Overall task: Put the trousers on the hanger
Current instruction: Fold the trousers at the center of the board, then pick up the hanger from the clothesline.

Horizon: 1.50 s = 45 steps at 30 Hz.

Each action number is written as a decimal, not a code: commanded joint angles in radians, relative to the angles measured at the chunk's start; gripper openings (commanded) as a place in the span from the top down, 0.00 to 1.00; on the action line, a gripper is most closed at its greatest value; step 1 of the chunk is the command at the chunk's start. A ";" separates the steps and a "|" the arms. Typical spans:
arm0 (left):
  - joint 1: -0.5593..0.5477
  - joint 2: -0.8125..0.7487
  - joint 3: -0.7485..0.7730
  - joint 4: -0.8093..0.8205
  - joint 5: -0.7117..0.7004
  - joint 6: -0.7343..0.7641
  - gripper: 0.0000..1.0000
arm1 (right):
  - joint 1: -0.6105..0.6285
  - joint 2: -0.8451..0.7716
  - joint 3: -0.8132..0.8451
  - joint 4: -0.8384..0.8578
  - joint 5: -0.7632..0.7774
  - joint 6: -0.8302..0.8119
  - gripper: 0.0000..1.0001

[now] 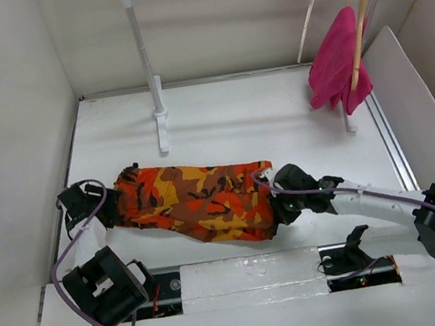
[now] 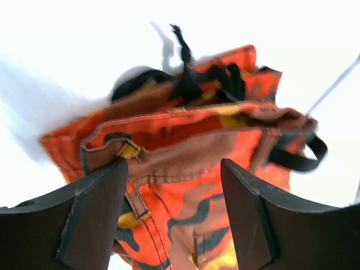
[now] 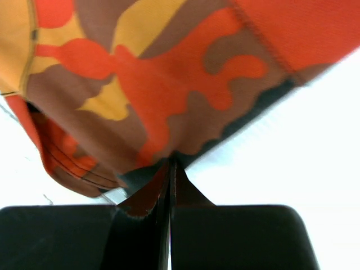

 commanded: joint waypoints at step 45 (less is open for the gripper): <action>-0.981 0.012 0.466 0.015 -0.070 0.131 0.57 | -0.540 0.617 1.807 -0.493 0.460 -0.249 0.76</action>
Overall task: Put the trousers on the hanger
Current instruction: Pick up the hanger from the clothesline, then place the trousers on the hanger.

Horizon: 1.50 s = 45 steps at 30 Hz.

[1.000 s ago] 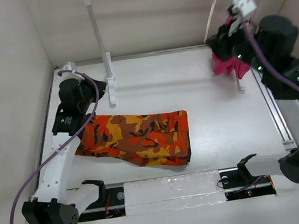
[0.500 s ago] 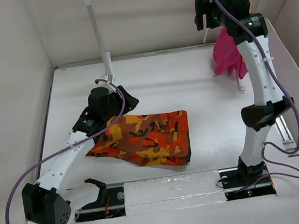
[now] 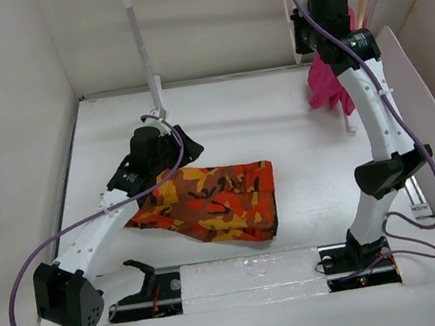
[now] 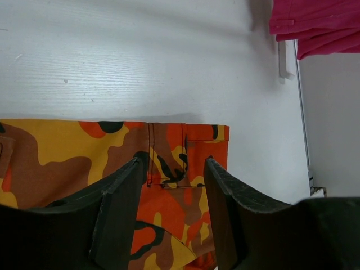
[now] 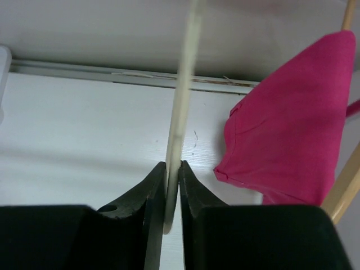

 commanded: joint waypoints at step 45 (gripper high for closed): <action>-0.335 0.755 1.205 -0.101 0.199 -0.165 0.36 | 0.090 -0.821 -1.007 0.322 -0.029 -0.072 1.00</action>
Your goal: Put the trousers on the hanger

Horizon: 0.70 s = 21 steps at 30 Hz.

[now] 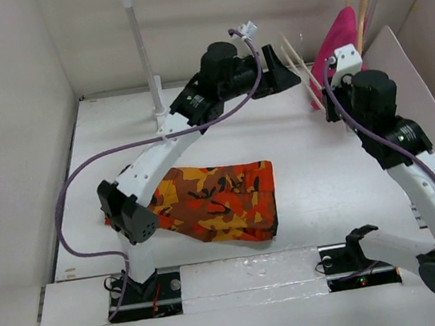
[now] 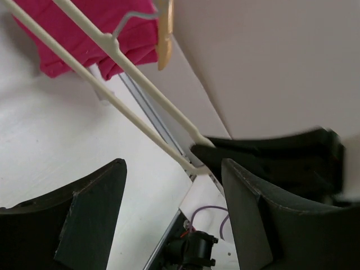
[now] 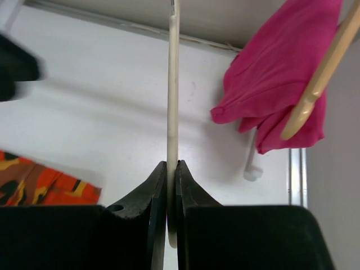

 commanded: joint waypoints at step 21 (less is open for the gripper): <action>-0.079 0.199 0.029 0.107 -0.040 -0.191 0.68 | 0.171 -0.199 -0.231 0.011 0.010 0.098 1.00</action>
